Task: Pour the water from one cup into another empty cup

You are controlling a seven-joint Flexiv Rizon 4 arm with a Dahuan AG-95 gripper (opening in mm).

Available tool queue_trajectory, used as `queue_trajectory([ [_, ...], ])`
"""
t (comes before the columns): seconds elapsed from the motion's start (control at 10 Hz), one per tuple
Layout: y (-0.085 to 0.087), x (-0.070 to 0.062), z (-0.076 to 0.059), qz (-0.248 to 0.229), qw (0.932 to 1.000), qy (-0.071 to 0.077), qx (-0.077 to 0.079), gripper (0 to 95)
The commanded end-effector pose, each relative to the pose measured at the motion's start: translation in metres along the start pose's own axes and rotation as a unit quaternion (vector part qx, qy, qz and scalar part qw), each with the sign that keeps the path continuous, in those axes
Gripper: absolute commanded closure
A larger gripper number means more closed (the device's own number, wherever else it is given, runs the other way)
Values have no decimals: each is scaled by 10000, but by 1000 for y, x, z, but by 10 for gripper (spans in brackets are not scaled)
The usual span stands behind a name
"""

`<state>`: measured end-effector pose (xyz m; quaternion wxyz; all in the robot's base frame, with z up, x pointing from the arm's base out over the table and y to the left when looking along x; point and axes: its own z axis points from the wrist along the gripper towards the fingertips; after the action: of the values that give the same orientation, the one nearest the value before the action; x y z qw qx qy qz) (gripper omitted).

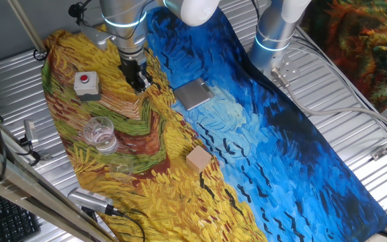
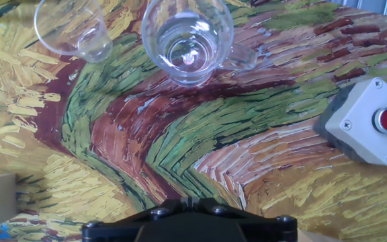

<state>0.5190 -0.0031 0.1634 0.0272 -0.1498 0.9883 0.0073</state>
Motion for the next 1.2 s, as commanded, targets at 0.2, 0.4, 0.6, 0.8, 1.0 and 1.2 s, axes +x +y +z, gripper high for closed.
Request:
queue_trajectory([
  [0.2, 1, 5, -3, 15, 10000, 4, 5, 950],
  [0.4, 1, 7, -2, 67, 10000, -37, -26, 950],
  [0.6, 2, 8, -3, 71, 10000, -39, -56, 950],
  [0.8, 2, 8, -3, 109, 9999, -54, -91, 950],
  [1.0, 2, 8, -3, 39, 9998, -159, -88, 950],
  [1.2, 2, 8, -3, -138, 9997, -86, -178, 950],
])
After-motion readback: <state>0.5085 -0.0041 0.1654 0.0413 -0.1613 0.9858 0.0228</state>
